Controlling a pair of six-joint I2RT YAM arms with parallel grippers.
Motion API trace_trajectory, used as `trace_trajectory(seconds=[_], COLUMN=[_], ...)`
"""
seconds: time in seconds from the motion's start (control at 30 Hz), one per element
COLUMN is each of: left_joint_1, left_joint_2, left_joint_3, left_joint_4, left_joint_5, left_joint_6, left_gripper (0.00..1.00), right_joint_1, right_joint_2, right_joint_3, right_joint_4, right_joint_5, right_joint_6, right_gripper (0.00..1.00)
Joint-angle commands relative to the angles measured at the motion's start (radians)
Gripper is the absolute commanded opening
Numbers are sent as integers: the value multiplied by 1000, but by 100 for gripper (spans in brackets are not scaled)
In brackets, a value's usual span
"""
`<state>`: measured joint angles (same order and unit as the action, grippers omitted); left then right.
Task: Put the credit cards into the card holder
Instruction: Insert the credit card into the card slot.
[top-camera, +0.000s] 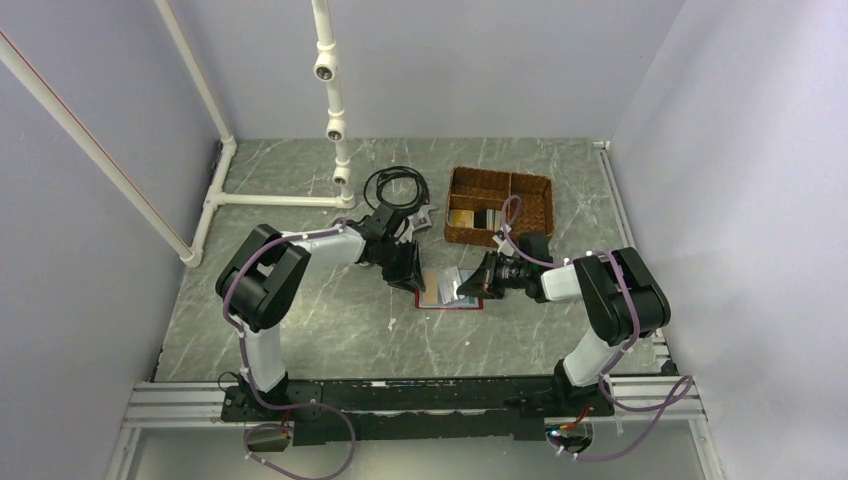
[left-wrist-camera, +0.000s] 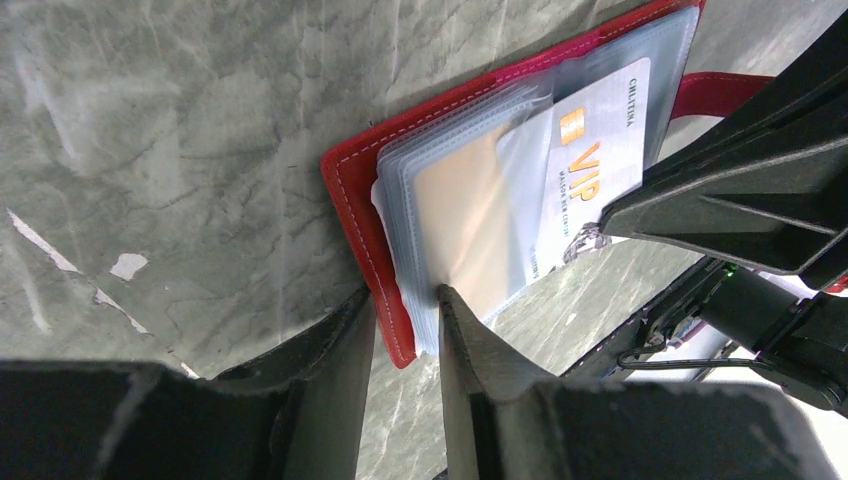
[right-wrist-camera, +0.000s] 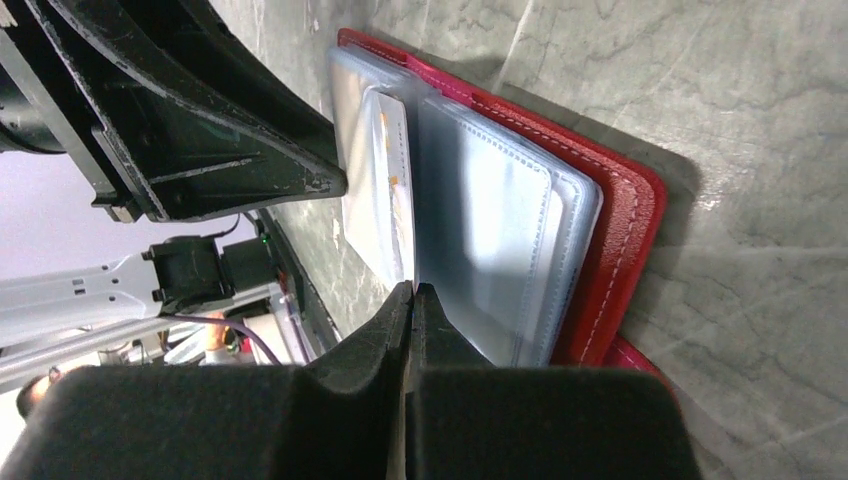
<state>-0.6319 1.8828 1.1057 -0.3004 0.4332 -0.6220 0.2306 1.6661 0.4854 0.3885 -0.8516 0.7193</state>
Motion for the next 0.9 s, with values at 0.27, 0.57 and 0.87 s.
trace_trajectory(seconds=[0.27, 0.57, 0.87], left_joint_1=[-38, -37, -37], left_joint_2=[55, 52, 66], left_joint_3=[-45, -41, -19], left_joint_4=[-16, -32, -29], left_joint_5=[-69, -85, -65], left_joint_6=[9, 25, 34], left_gripper=[33, 34, 33], right_joint_1=[125, 125, 180], right_joint_2=[-27, -124, -16], right_joint_3=[11, 118, 178], right_joint_4=[78, -231, -92], right_joint_5=[196, 290, 178], right_joint_6=[37, -277, -233], right_gripper=[9, 36, 41])
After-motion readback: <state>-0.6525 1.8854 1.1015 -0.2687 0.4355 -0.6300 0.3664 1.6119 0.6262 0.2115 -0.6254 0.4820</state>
